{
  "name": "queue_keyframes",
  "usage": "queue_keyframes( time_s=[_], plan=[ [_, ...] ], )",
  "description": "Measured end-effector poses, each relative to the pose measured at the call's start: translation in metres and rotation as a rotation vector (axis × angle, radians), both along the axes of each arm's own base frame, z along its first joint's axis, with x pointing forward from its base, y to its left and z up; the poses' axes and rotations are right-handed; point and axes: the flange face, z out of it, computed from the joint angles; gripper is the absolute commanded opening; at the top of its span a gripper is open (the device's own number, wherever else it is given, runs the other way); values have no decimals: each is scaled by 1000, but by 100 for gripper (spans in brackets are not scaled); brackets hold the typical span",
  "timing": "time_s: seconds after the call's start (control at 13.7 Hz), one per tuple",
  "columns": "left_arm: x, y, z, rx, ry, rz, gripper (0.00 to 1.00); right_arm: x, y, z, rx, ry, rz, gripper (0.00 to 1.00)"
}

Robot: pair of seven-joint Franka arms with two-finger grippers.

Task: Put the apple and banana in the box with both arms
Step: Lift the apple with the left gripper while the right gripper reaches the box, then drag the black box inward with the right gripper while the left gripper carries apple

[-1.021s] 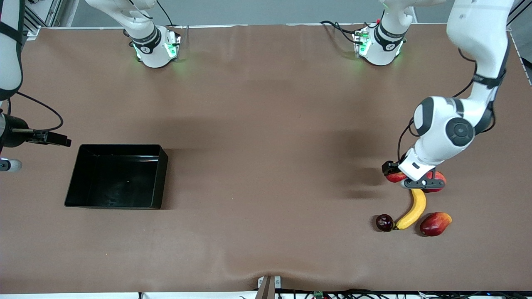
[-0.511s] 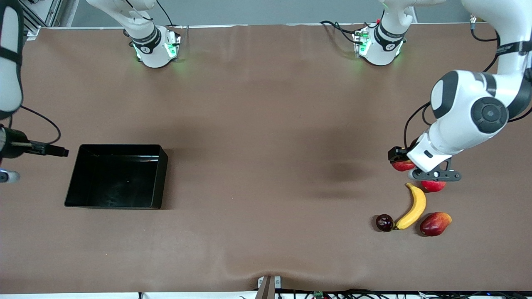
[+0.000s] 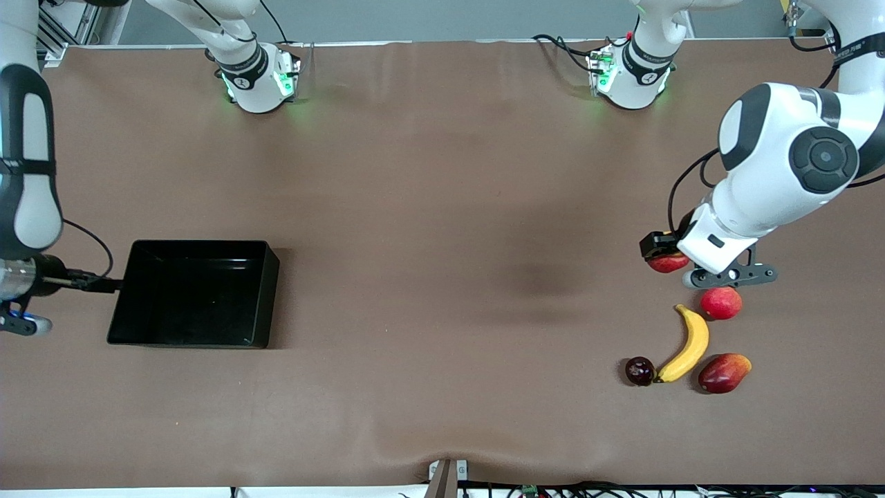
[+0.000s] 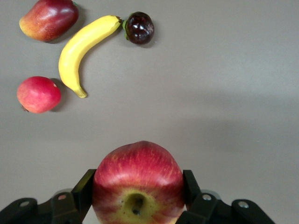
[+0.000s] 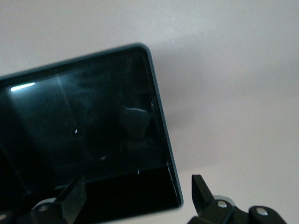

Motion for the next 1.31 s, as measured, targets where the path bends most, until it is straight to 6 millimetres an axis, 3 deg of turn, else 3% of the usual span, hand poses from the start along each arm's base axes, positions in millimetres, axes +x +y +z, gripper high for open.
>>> queue_keyframes(
  time_s=[0.44, 0.51, 0.58, 0.66, 1.02, 1.31],
  plan=[
    [-8, -56, 20, -29, -29, 140, 0, 9, -29, -79, -7, -67, 139, 100],
    [-8, -64, 21, -33, -31, 154, 0, 6, -31, -90, -9, -70, 141, 86],
    [-8, -70, 20, -35, -30, 166, 0, 2, -31, -101, -9, -70, 142, 40],
    [-8, -74, 19, -36, -27, 178, 0, -1, -29, -109, -6, -65, 144, 2],
    [-3, -81, -2, -33, 7, 208, 0, -5, -28, -116, 13, -54, 232, 0],
    [-2, -83, -11, -29, 21, 205, 0, -1, -21, -108, 17, -70, 249, 0]
  ],
)
